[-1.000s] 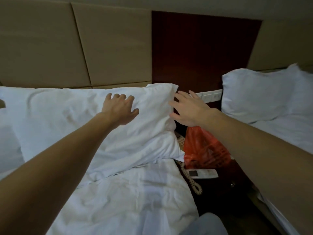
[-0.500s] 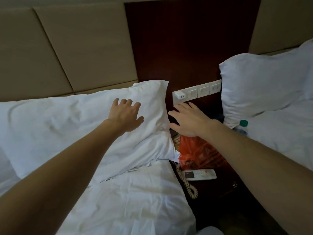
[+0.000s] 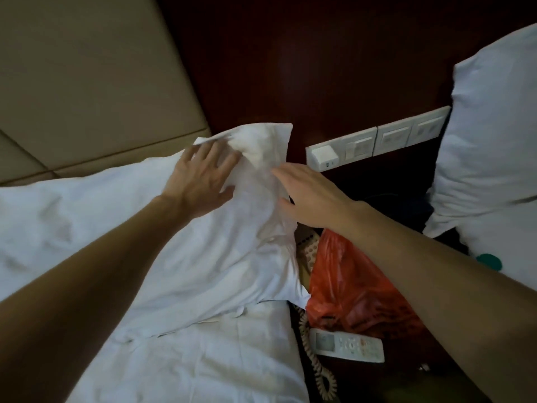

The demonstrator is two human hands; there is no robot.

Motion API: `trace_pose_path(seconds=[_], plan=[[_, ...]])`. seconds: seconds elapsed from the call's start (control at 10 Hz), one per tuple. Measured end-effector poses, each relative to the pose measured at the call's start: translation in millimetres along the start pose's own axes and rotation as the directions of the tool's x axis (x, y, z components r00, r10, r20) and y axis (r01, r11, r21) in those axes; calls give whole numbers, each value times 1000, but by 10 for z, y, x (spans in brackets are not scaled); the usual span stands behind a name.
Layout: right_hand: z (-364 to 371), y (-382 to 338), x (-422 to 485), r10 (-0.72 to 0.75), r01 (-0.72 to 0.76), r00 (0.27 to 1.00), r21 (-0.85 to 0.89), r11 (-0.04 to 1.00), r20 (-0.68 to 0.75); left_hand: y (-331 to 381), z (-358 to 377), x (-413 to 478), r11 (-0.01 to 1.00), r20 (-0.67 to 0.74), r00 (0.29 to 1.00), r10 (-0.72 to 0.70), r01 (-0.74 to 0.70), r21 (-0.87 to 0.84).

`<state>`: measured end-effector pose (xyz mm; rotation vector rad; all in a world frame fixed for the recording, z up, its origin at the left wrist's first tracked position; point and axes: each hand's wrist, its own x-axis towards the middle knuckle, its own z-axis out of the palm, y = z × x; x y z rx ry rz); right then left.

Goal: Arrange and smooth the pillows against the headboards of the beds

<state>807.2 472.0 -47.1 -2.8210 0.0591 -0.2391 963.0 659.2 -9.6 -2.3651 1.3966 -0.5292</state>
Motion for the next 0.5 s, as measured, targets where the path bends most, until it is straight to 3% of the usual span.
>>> trace_pose_path(seconds=[0.1,0.2,0.3,0.5], plan=[[-104,-103,281,27,-29,996,23,999,85,-188,-111,21,997,37,997,75,-75,2],[-255,-167,523,118,-142,923,39,989,367,-343,-221,13,990,109,986,124,-115,-84],[-490,-195,711,173,-202,829,-3,979,532,-463,-379,-2,973,209,964,166,-125,-195],[-1054,-383,924,222,-152,746,-165,975,627,-633,-692,-89,940,402,911,90,56,-337]])
